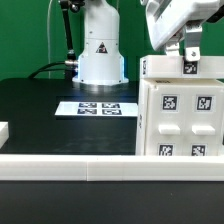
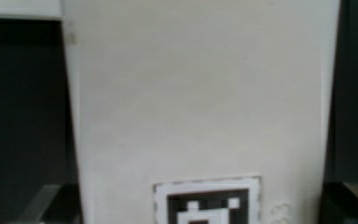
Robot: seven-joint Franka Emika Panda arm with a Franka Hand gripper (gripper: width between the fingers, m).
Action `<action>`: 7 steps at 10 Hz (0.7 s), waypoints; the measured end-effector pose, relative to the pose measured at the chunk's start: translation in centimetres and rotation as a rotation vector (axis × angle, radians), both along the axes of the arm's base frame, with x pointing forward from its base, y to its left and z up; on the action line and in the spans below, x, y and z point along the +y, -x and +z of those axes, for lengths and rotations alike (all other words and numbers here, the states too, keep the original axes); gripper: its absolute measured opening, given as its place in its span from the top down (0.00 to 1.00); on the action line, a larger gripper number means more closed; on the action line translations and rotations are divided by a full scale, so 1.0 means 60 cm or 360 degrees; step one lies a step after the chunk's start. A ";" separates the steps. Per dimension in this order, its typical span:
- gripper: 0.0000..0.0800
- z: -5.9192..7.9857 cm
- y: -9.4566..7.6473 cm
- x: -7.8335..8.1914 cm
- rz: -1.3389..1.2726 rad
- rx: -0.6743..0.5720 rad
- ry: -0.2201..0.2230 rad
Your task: Assemble cabinet
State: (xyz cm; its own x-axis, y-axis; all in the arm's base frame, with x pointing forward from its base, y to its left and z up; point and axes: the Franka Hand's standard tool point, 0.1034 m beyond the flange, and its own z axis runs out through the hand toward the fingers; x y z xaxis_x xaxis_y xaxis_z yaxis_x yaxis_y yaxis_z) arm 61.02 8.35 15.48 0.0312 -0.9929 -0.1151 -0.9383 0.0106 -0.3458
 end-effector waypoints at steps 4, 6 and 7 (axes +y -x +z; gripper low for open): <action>0.30 -0.002 0.000 0.000 -0.0571 0.0064 -0.0244; 0.30 -0.002 0.000 0.001 -0.0604 0.0068 -0.0267; 0.30 -0.001 0.000 0.002 -0.0581 0.0064 -0.0259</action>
Offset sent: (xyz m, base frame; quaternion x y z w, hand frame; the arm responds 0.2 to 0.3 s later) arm -0.0059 0.0020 -0.0138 -0.0257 0.0146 0.2636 0.9642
